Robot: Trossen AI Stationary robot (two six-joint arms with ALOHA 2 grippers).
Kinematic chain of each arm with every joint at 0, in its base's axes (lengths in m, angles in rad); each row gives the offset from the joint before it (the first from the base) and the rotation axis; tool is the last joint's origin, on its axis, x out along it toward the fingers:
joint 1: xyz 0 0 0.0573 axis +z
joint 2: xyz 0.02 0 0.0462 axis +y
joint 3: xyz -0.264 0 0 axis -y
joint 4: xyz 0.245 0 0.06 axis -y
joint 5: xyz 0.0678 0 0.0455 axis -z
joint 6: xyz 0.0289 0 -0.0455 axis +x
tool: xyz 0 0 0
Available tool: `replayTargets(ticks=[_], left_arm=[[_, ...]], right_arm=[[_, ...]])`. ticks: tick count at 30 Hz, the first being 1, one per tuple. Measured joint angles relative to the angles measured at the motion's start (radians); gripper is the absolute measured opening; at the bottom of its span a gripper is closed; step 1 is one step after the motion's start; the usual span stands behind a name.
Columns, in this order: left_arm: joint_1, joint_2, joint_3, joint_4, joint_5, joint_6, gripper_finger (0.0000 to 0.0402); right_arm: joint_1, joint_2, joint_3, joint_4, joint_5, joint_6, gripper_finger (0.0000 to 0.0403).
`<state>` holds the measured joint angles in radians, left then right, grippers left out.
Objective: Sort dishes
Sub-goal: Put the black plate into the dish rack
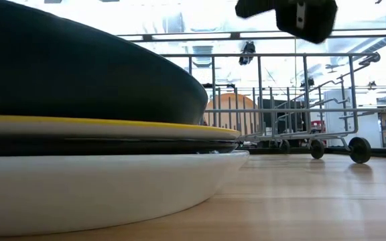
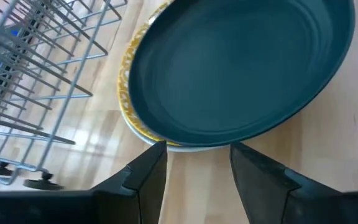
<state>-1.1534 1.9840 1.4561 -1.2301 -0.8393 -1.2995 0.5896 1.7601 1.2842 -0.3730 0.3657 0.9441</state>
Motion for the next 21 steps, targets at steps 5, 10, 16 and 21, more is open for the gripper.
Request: replayTargets(ticks=[5,10,16,21], left_arm=[[0.0,0.071,0.05,-0.001,-0.015,-0.021,0.0166],[0.0,0.11,0.083,-0.006,-0.021,-0.026,0.0166],[0.002,0.124,0.085,-0.003,-0.037,-0.05,0.0166],[0.003,0.125,0.084,0.006,-0.042,-0.054,0.0166]], right_arm=[[0.011,0.046,0.0,0.033,0.001,0.081,0.0014],[0.014,0.101,0.0,0.119,0.001,0.134,0.0053],[0.019,0.137,0.001,0.135,0.028,0.207,0.0108],[0.019,0.183,0.03,0.148,0.053,0.218,0.0145]])
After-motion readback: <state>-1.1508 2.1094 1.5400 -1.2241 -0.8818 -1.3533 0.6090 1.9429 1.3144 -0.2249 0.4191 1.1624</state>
